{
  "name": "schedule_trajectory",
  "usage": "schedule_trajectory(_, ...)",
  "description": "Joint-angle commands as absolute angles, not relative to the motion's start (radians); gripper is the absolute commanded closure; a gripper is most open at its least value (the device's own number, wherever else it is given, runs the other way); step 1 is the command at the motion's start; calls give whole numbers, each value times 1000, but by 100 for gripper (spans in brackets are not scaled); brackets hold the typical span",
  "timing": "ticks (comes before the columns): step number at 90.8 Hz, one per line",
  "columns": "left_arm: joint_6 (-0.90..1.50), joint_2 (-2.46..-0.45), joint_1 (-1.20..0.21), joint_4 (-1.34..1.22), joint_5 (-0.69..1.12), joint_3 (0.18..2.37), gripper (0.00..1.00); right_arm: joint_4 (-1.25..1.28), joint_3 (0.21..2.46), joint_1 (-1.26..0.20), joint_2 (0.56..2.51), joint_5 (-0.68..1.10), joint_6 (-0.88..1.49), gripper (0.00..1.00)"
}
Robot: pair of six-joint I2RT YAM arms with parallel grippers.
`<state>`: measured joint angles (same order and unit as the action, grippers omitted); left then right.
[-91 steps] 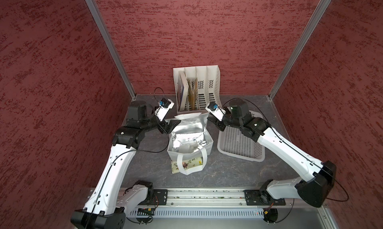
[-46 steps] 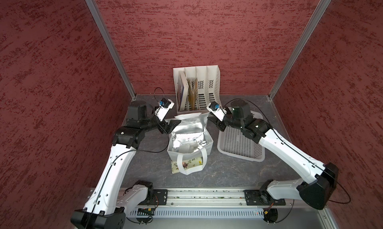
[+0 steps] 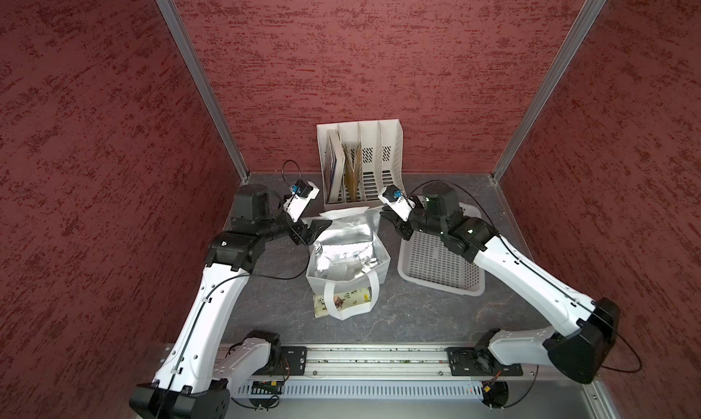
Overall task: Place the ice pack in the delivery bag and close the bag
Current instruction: Tear off the adhesive seal from the delivery bag.
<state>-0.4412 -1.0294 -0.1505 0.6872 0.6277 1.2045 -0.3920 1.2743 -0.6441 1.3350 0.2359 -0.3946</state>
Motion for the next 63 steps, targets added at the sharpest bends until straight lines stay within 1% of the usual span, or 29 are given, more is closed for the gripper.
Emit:
schedule_trajectory(1, -430, -1029, -147, 676, 648, 1233, 17, -365, 1278, -639, 1336, 244, -371, 84)
schedule_trajectory(11, -427, -1029, -148, 676, 649, 1236, 17, -368, 1295, -642, 1355, 226, -358, 88)
schedule_trajectory(15, -427, -1029, -147, 678, 649, 1237, 17, -371, 1302, -643, 1361, 222, -353, 92)
schedule_trajectory(20, -425, -1028, -148, 678, 648, 1239, 17, -374, 1307, -644, 1365, 231, -351, 100)
schedule_trajectory(39, -356, -1025, -145, 658, 582, 1283, 16, -406, 1322, -690, 1343, 317, -334, 100)
schedule_trajectory(46, -304, -1025, -141, 643, 510, 1325, 14, -434, 1354, -740, 1340, 356, -329, 100)
schedule_trajectory(47, -296, -1025, -140, 641, 494, 1332, 12, -435, 1360, -752, 1340, 361, -326, 100)
schedule_trajectory(49, -284, -1024, -139, 636, 463, 1344, 4, -441, 1376, -772, 1343, 367, -324, 100)
schedule_trajectory(51, -263, -1024, -136, 632, 429, 1356, 1, -447, 1395, -795, 1349, 373, -321, 100)
schedule_trajectory(63, -163, -1018, -111, 592, 199, 1407, 0, -478, 1548, -916, 1432, 422, -287, 100)
